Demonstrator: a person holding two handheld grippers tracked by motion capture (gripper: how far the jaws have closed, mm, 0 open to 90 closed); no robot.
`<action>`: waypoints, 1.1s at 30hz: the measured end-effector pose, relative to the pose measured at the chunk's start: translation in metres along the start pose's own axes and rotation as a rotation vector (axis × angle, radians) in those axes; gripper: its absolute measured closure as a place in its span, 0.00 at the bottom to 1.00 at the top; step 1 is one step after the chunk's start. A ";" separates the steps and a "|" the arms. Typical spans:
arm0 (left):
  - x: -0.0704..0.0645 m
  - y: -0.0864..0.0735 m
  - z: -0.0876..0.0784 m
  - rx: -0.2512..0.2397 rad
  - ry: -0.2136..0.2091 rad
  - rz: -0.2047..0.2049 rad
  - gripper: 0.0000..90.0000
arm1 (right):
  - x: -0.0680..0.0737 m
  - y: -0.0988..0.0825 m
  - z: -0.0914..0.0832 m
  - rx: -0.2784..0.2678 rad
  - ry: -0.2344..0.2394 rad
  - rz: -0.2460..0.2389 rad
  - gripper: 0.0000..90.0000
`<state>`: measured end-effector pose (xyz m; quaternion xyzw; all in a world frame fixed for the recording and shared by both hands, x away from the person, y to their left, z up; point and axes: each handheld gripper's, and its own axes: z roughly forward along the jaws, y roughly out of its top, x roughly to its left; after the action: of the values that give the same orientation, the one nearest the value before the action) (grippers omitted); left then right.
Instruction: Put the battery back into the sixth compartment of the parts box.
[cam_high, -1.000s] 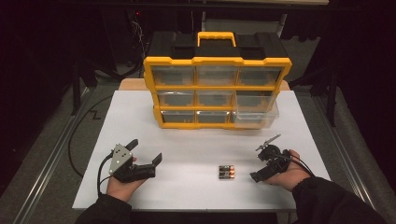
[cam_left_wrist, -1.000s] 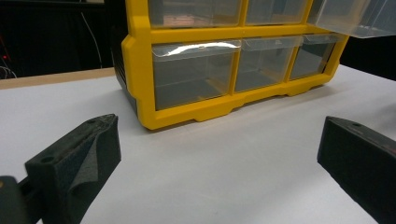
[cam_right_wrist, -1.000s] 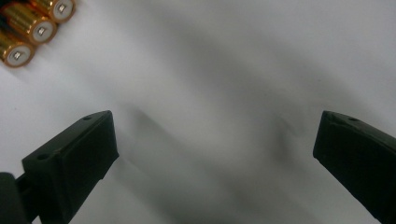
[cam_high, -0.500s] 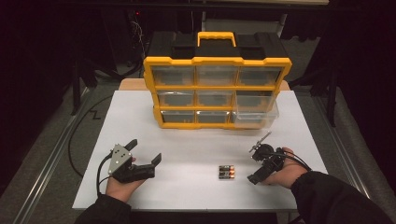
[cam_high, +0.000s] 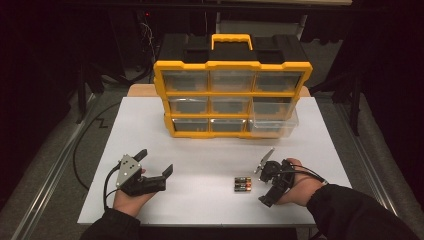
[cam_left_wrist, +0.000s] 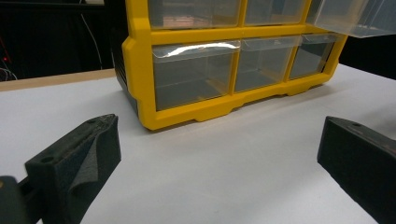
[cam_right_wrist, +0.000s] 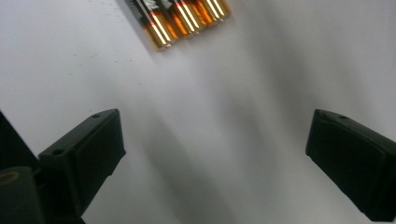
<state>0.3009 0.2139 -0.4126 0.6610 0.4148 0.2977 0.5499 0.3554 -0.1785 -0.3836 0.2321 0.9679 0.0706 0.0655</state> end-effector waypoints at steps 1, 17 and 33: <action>0.000 0.000 0.000 -0.001 0.000 0.000 0.00 | 0.002 0.001 -0.001 0.000 -0.004 -0.013 0.09; 0.000 0.000 -0.001 0.001 0.009 0.004 0.00 | 0.022 0.027 -0.010 -0.022 -0.014 -0.170 0.39; 0.002 0.000 -0.001 -0.004 0.004 -0.002 0.00 | 0.038 0.047 -0.001 -0.002 -0.016 -0.314 0.64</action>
<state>0.3009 0.2158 -0.4120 0.6588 0.4161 0.2991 0.5507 0.3425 -0.1199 -0.3782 0.0784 0.9917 0.0584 0.0837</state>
